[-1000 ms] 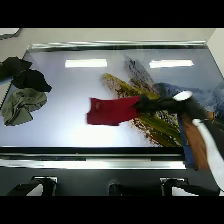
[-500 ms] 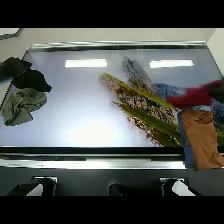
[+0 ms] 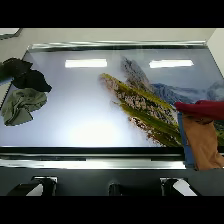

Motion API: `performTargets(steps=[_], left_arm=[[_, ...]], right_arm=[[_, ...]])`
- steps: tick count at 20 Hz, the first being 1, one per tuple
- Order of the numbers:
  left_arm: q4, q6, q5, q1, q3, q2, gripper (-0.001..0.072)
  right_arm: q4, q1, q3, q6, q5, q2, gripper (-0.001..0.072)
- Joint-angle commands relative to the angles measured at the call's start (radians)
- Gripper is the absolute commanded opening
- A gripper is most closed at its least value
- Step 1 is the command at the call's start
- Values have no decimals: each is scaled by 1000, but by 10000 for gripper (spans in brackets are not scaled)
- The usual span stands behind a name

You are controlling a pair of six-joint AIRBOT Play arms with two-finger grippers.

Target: Fold the shirts.

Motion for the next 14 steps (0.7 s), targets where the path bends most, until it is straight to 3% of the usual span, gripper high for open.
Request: performTargets(steps=[1,4,8,11,12,13,14], left_arm=[[0,3,0,0,0,0,31],[0,3,-1,0,0,0,30],[0,3,-2,0,0,0,31],[0,3,-2,0,0,-1,30],[0,3,-2,0,0,-2,30],[0,3,-2,0,0,-3,30],[0,3,-1,0,1,-3,30]], right_arm=[[-299,-55,-10,36,111,8,44],[-514,-55,-178,8,132,35,43],[-549,-55,-560,9,-63,124,43],[-557,-55,-722,9,-164,125,51],[-561,-55,-734,6,-199,125,217],[-561,-55,-724,-25,-237,125,467],[-555,-55,-689,-84,-277,125,620]])
